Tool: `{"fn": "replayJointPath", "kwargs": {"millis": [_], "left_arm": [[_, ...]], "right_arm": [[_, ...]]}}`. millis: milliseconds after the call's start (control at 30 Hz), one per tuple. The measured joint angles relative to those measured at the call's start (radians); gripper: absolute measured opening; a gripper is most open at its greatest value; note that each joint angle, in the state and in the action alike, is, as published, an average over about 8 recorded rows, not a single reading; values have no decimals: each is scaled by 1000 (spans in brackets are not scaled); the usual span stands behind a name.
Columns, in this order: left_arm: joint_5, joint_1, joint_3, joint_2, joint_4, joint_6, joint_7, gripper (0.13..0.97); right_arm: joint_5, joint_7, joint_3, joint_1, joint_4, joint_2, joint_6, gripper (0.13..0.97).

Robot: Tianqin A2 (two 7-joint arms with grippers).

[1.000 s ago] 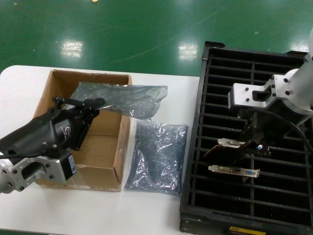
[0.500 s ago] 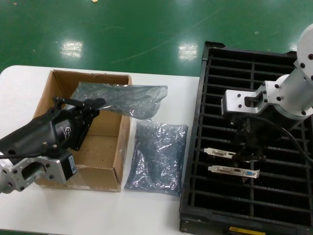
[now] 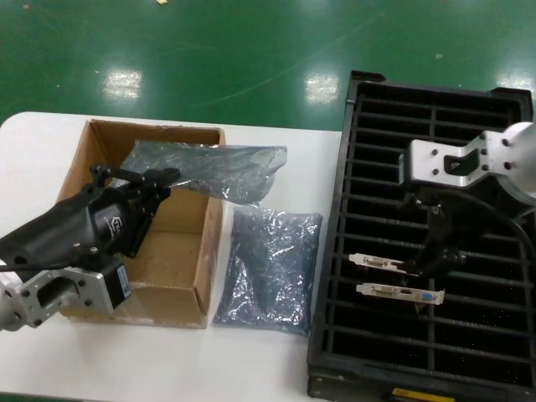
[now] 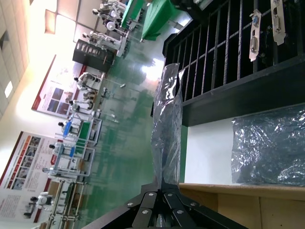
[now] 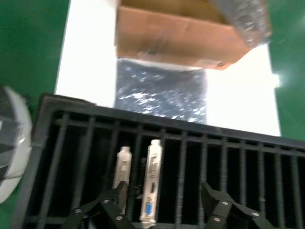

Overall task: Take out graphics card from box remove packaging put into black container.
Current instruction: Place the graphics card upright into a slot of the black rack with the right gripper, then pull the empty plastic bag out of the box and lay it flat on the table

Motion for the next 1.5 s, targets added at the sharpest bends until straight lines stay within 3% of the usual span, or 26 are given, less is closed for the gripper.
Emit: {"fn": "replayJointPath", "kwargs": {"millis": [267,533,633,767,900,1067,1233,1367,1500], "left_arm": [[0,0,0,0,0,0,0,140],[0,0,0,0,0,0,0,140],[0,0,0,0,0,0,0,140],[1,0,-1,1,-1,2,-4,140],[8,-9,-12,11,-9,37,-65,140],[12,-53,-59,64,-27,180,-250,140],[-28,-139,-146,175,-21,395,-471,140],[-21,-220,-233,306,8,574,-648,140],[74,-296,-312,464,37,758,-841,140]], "right_arm": [[5,48,177,-213,191,150,233,624],[55,94,359,-436,234,237,463,778],[69,99,386,-469,235,245,495,839],[72,100,392,-477,235,247,502,851],[73,100,392,-477,235,247,502,899],[73,100,392,-477,235,247,502,939],[73,100,392,-477,235,247,502,958],[73,100,392,-477,235,247,502,966],[73,100,392,-477,235,247,502,966]]}}
